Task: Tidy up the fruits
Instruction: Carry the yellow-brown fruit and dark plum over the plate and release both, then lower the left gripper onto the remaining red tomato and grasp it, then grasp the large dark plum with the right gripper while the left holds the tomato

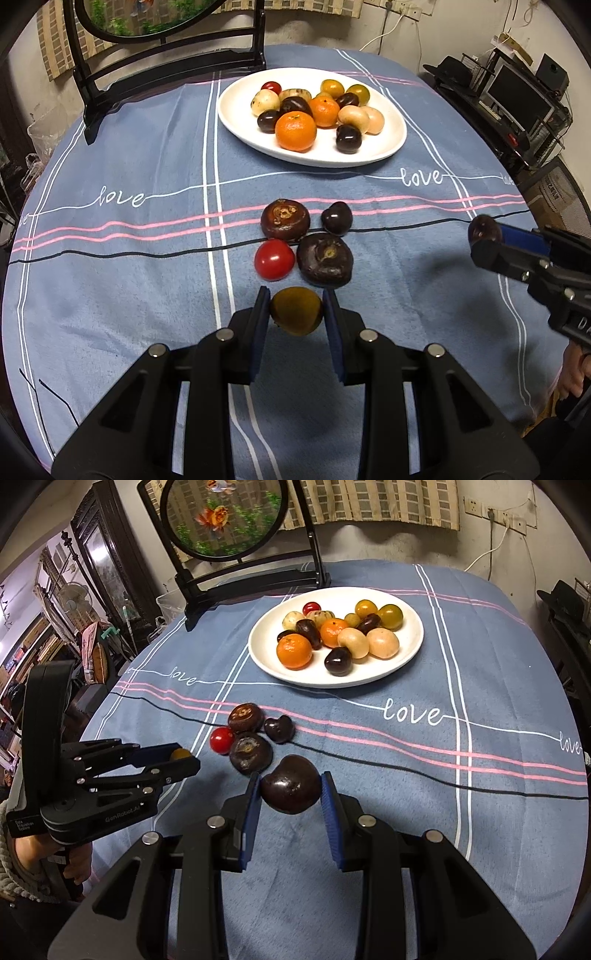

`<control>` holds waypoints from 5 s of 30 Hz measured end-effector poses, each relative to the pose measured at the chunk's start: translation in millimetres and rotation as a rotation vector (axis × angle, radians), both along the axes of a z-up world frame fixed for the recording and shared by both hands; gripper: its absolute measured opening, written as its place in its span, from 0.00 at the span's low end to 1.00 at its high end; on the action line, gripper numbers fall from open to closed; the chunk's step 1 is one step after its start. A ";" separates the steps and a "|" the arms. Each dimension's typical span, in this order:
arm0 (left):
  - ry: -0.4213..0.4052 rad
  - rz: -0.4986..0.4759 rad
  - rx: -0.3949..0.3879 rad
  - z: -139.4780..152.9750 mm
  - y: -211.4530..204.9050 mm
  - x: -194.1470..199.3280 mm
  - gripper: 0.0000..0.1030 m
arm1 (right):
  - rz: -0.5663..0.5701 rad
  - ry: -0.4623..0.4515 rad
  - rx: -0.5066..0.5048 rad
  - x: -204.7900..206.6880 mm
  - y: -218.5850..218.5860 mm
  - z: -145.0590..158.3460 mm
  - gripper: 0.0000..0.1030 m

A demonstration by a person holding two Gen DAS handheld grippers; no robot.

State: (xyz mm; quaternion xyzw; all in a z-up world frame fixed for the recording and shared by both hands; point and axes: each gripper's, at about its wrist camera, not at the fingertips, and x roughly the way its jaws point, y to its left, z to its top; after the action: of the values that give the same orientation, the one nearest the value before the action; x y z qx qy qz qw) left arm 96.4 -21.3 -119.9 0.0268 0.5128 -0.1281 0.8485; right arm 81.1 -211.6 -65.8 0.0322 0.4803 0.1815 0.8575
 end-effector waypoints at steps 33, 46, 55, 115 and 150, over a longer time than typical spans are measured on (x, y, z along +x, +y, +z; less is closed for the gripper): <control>-0.085 0.024 0.023 -5.1 -33.5 170.2 0.55 | -0.074 -0.061 0.019 174.3 -19.0 -29.8 0.53; -0.071 0.098 -0.011 3.4 -0.7 124.9 0.67 | -0.103 -0.074 0.053 119.3 -32.0 -15.2 0.60; 0.001 0.124 0.003 -13.3 24.9 55.3 0.67 | -0.119 0.012 0.080 47.3 -35.2 -23.6 0.59; -0.015 0.182 -0.079 -26.5 80.4 -5.4 0.31 | 0.102 0.106 -0.011 29.2 46.4 -43.0 0.61; -0.008 0.112 -0.090 -20.2 51.0 -37.5 0.31 | 0.086 0.122 -0.054 -0.8 24.4 -63.1 0.44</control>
State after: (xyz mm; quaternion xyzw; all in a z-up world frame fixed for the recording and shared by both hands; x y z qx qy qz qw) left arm 58.8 29.7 -140.1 -0.0394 0.5037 -0.1033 0.8568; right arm 80.3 -187.2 -129.0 -0.0004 0.5374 0.2029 0.8186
